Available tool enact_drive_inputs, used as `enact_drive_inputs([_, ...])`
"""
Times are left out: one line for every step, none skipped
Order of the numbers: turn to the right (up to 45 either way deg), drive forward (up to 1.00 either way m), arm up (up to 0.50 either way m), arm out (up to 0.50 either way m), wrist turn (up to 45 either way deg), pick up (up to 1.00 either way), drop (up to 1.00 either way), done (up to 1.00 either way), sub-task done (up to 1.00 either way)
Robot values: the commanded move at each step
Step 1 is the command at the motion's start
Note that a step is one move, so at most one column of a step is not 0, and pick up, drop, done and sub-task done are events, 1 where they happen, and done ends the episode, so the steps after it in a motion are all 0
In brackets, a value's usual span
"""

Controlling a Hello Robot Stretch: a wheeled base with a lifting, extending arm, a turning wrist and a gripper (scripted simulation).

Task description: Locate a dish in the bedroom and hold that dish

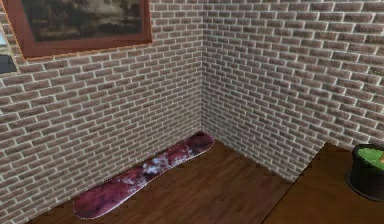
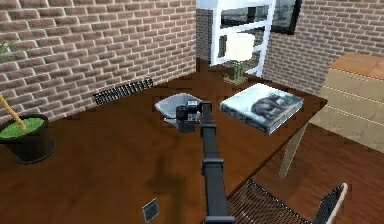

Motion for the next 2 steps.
enact_drive_inputs([0.0, 0.00, 0.10, 0.00, 0.0, 0.00, 0.00, 0.00, 0.00])
enact_drive_inputs([0.0, 0.00, 0.00, 0.00, 0.0, 0.00, 0.00, 1.00, 0.00])
